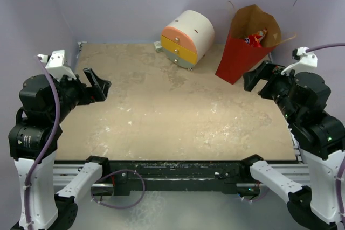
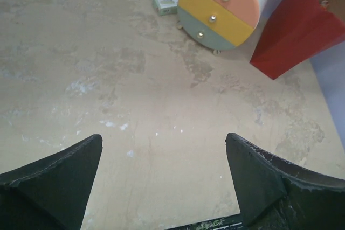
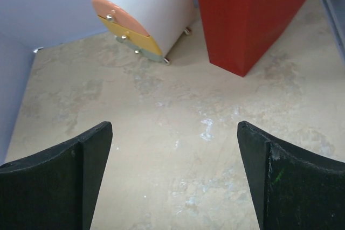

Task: Take the snacks out of the paper bag
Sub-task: Move the paper bag to the center of the board.

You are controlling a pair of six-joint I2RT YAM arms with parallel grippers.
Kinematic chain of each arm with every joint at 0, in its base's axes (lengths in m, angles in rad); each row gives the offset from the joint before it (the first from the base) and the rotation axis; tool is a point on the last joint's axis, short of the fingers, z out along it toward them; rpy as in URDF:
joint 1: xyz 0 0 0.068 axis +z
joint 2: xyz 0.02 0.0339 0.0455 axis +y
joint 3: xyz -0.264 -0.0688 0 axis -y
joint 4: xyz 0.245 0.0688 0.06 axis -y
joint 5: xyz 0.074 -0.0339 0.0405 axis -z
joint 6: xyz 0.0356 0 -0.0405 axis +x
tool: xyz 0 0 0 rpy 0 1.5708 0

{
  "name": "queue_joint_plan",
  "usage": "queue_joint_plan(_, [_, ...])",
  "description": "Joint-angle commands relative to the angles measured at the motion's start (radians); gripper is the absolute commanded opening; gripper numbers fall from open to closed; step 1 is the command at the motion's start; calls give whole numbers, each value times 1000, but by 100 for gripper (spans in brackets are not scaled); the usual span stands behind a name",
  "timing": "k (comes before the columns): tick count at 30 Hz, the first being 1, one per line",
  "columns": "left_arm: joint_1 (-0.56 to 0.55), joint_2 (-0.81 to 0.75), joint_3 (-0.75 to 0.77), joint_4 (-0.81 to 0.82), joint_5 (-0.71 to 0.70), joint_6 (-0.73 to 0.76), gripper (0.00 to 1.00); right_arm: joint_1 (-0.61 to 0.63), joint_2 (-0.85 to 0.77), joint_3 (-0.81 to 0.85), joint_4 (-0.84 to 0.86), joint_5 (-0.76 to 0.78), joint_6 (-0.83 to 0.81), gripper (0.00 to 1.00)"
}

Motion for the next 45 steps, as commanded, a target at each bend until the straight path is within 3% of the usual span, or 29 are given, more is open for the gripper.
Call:
queue_joint_plan(1, [0,-38,-86,88,-63,-18,99,-23,1,-30,22,90,17,99])
queue_joint_plan(10, [1,-42,-192,140,-143,-41,99,-52,58,-81,125,174,5,100])
queue_joint_plan(22, [1,20,-224,225,-149,-84,99,-62,214,-151,507,275,11,100])
queue_joint_plan(36, [2,135,-157,253,-72,-107,99,-134,898,366,782,331,-234,100])
queue_joint_plan(42, [3,189,-118,267,-79,-107,99,-187,1150,588,843,285,-316,100])
queue_joint_plan(45, [2,220,-95,272,-81,-102,99,-191,1236,659,885,228,-376,95])
